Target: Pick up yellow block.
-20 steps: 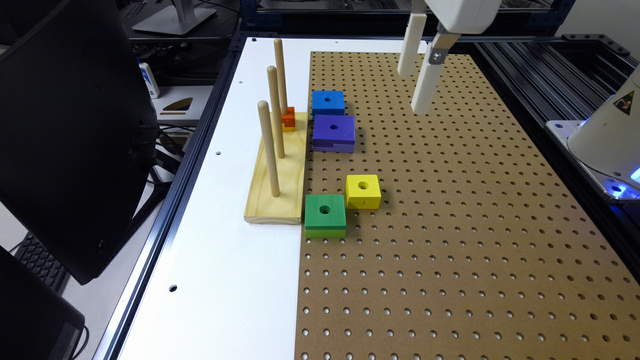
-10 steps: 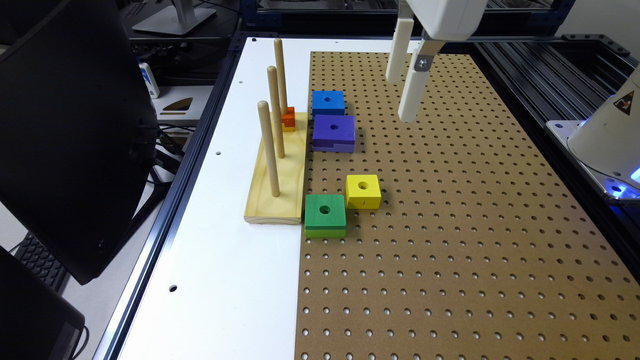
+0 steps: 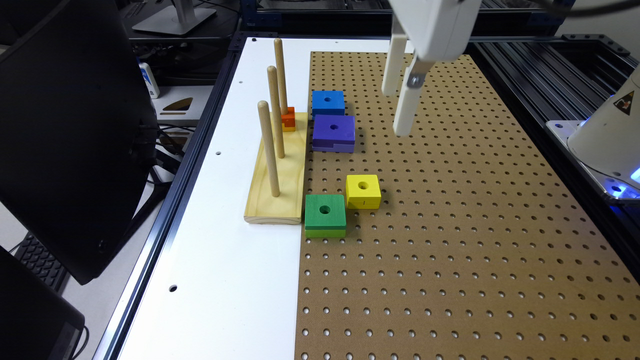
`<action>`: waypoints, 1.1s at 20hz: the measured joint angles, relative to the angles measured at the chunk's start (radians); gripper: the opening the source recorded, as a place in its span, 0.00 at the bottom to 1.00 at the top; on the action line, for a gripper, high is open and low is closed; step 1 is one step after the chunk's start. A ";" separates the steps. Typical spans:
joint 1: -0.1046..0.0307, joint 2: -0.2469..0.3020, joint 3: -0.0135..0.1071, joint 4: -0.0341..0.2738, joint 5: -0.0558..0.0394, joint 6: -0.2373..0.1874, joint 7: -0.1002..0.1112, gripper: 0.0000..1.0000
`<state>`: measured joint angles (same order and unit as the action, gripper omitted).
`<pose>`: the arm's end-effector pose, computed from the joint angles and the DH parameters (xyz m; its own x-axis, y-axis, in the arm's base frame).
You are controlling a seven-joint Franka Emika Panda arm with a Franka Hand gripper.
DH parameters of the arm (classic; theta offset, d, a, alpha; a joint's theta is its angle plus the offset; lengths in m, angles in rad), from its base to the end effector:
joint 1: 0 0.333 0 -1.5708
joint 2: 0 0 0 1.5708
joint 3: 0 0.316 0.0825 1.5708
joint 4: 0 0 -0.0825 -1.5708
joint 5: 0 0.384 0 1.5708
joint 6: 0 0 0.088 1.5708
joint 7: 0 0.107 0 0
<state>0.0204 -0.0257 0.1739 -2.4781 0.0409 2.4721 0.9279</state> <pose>0.4635 0.0909 0.3017 0.7211 -0.6928 -0.0058 -0.6926 -0.7207 -0.0282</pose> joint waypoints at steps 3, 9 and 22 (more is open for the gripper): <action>-0.001 0.043 0.000 0.001 0.0000 0.043 0.000 1.00; -0.001 0.046 0.000 0.003 0.0000 0.045 0.000 1.00; -0.003 0.103 0.000 0.003 -0.0003 0.093 0.000 1.00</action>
<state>0.0171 0.0770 0.1739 -2.4750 0.0406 2.5651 0.9279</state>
